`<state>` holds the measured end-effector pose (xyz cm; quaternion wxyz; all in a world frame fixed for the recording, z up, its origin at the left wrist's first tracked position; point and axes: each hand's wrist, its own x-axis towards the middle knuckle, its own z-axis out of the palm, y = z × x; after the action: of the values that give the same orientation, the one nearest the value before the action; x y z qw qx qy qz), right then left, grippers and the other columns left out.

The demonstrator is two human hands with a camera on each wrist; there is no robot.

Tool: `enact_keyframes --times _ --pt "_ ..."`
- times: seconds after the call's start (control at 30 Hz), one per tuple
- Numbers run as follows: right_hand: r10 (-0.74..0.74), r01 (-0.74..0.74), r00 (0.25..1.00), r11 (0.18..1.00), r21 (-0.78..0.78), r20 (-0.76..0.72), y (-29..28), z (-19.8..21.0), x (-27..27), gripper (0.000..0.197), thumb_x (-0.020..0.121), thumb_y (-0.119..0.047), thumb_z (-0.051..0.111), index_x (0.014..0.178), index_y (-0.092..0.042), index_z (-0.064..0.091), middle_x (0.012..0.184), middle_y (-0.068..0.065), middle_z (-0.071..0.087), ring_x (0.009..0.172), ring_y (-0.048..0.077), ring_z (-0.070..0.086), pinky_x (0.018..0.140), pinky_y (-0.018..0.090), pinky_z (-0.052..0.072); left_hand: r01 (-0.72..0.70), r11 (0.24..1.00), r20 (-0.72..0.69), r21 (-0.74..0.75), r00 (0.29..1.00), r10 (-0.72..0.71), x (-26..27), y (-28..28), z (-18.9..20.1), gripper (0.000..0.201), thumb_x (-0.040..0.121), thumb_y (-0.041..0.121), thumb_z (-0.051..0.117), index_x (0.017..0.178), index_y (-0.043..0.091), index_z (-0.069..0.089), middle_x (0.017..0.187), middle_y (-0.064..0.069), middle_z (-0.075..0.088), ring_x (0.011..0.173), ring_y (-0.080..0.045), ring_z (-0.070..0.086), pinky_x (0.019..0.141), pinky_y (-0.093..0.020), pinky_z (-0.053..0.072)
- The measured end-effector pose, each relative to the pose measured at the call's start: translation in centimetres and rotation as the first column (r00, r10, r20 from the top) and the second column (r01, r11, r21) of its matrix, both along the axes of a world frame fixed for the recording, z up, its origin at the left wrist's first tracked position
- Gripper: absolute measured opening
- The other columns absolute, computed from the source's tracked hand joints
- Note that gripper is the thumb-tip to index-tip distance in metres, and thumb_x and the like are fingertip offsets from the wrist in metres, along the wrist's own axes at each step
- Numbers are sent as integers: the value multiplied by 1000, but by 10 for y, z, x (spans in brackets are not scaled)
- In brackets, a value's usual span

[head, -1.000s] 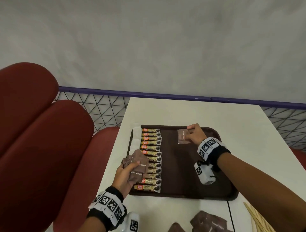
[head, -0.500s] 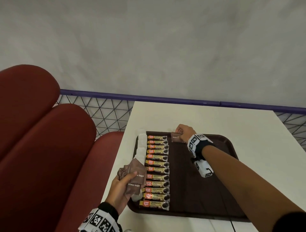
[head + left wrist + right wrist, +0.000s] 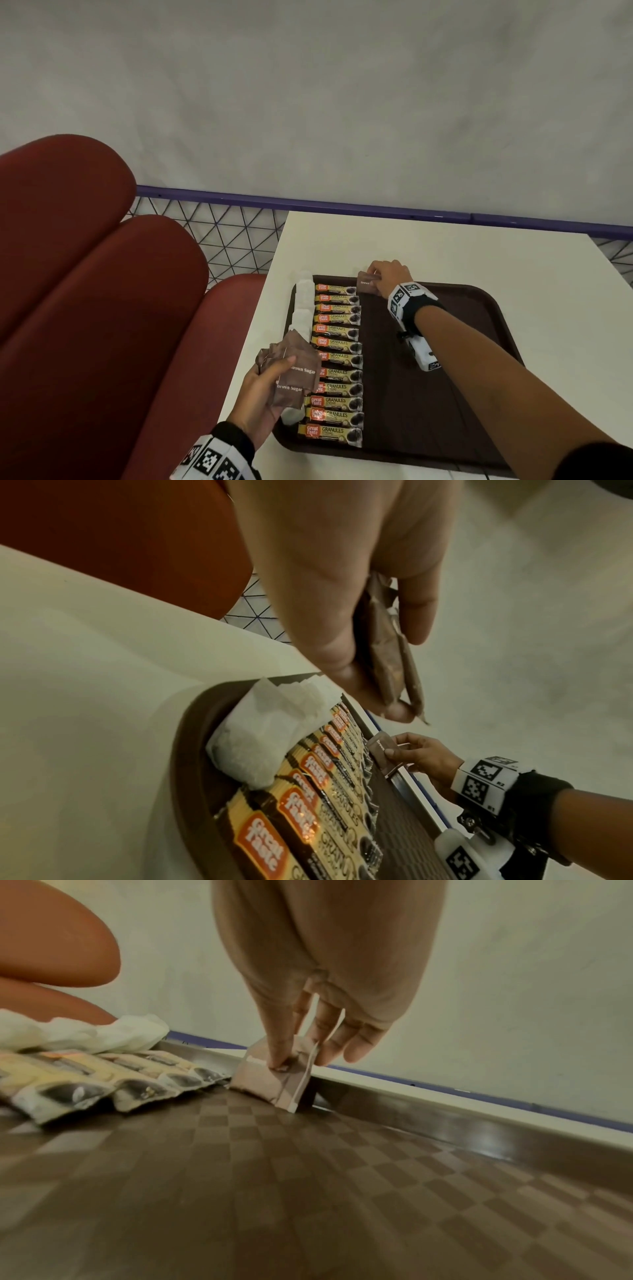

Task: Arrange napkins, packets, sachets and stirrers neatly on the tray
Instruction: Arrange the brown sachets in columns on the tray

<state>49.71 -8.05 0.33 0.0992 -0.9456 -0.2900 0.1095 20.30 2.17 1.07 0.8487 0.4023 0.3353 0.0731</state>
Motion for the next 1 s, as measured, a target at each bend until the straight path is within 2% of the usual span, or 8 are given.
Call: enact_keyframes --times 0.23,0.37,0.47,0.6,0.73,0.8,0.9,1.0 --pt "88 -80 989 994 -72 116 -2 -8 2 38 92 -17 53 128 -26 51 129 5 44 124 23 35 102 34 33 22 1000 9 -9 1000 -22 0 -3 1 46 72 10 64 118 6 57 101 -16 71 89 -27 66 65 -32 53" --pt "4 -8 992 1000 26 129 -7 -5 -3 45 92 -18 53 135 -24 44 132 6 43 125 24 35 102 34 34 15 1000 -14 12 1000 -15 5 -6 0 48 73 9 66 120 7 57 109 -18 69 95 -30 65 72 -34 53" --pt "-39 16 991 984 175 127 -16 0 -16 40 92 -16 51 131 -19 48 129 8 47 122 25 37 100 36 36 -14 1000 -29 25 999 15 10 -11 -3 50 74 8 67 122 5 55 112 -21 67 100 -34 63 76 -37 53" --pt "43 -20 998 929 368 -55 -34 7 -50 30 91 -21 53 120 -15 56 114 4 54 112 21 42 96 33 39 -38 999 -11 16 999 38 18 -22 -1 36 81 1 64 116 7 56 109 -20 67 90 -30 66 69 -34 55" --pt "221 -58 942 848 526 -254 -52 24 -93 23 90 -20 57 110 -9 60 87 -9 53 77 4 49 67 7 40 -70 997 -8 15 997 70 24 -32 3 30 82 -2 63 109 10 58 101 -16 68 81 -26 67 55 -27 56" --pt "254 -3 881 846 533 -398 -59 31 -111 22 90 -23 58 108 -10 57 86 -11 52 72 -1 47 63 4 39 -89 996 -14 24 996 89 26 -37 3 28 81 -2 64 106 10 59 99 -16 69 80 -26 68 55 -28 56" --pt "246 105 780 855 509 -575 -68 31 -129 24 87 -27 62 105 -15 52 86 -7 53 74 1 48 64 5 40 -100 994 -19 43 995 101 29 -44 3 29 81 -1 65 107 10 60 100 -16 69 78 -26 68 55 -29 54" --pt "218 135 735 881 454 -642 -70 23 -138 25 82 -29 68 98 -16 53 93 1 56 82 10 52 74 20 43 -90 995 -29 54 995 91 31 -50 5 38 80 1 66 117 6 57 101 -17 68 76 -26 68 52 -27 54"
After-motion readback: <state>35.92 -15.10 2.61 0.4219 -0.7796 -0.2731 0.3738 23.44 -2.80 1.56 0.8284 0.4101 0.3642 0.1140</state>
